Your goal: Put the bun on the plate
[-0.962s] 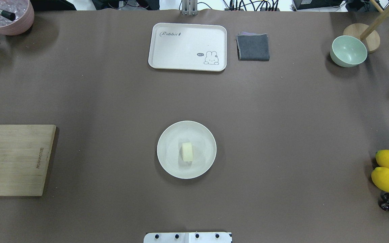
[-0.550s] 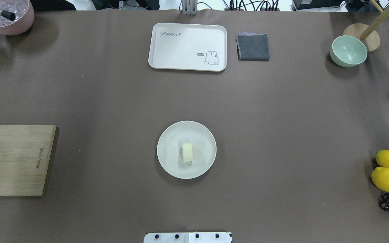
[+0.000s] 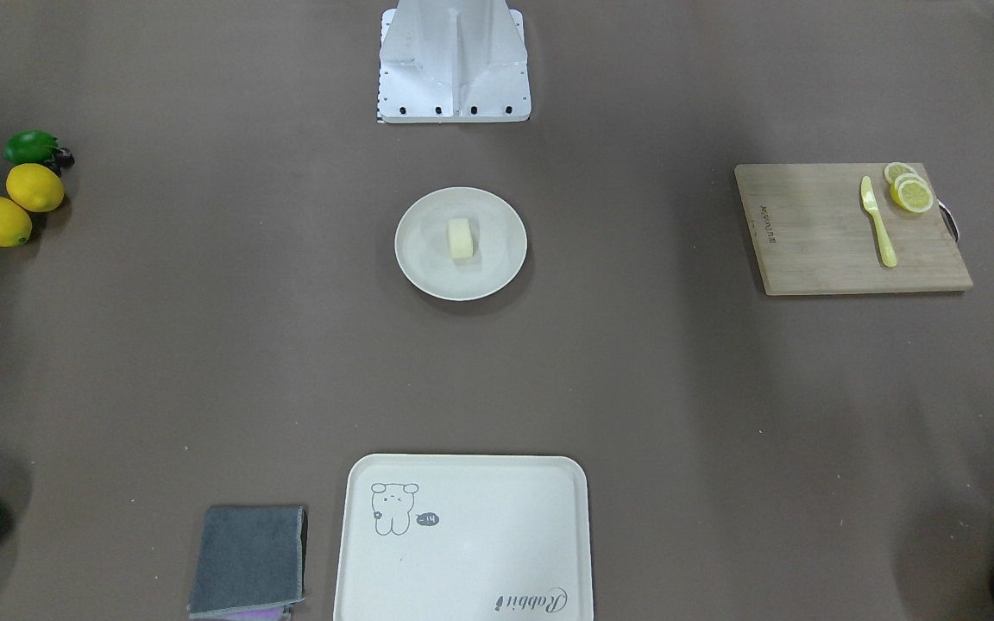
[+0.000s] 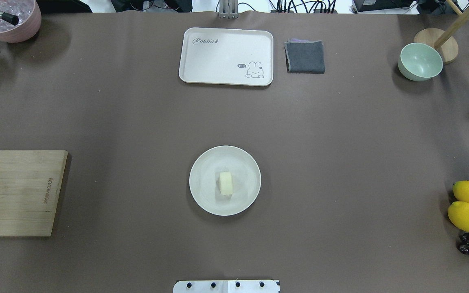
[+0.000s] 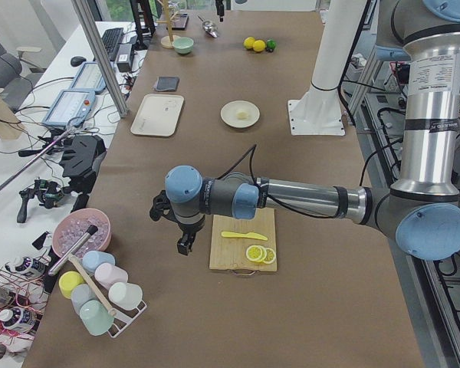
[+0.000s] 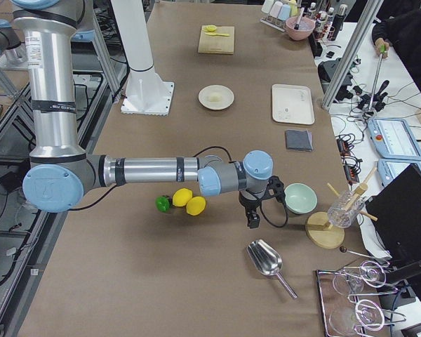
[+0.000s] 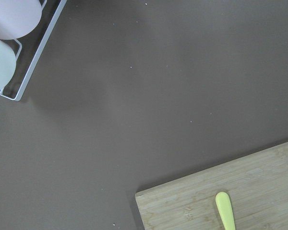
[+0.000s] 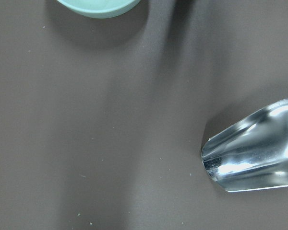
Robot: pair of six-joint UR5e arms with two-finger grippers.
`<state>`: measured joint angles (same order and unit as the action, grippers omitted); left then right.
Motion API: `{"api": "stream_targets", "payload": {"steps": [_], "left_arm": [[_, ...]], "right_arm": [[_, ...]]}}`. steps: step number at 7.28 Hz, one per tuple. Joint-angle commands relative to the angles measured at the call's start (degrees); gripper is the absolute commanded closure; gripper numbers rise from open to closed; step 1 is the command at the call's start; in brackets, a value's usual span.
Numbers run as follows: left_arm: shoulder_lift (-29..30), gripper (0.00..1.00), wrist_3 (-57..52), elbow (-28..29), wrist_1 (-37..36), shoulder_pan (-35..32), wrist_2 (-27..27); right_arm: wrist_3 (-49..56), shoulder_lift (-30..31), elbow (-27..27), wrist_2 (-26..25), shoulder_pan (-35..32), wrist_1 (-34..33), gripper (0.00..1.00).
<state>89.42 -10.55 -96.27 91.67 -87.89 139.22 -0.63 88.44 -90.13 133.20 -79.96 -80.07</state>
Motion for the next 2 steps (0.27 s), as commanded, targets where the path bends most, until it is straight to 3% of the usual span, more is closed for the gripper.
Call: {"api": "stream_targets", "payload": {"steps": [1, 2], "left_arm": [[0.57, 0.02, 0.0, 0.29, -0.09, 0.08, -0.01], [0.75, 0.02, 0.0, 0.12, -0.09, 0.08, -0.09]], "right_arm": [[-0.51, -0.55, 0.05, 0.04, 0.24, 0.0, 0.0], [-0.6, -0.64, -0.48, 0.13, 0.24, 0.0, 0.0]]}}
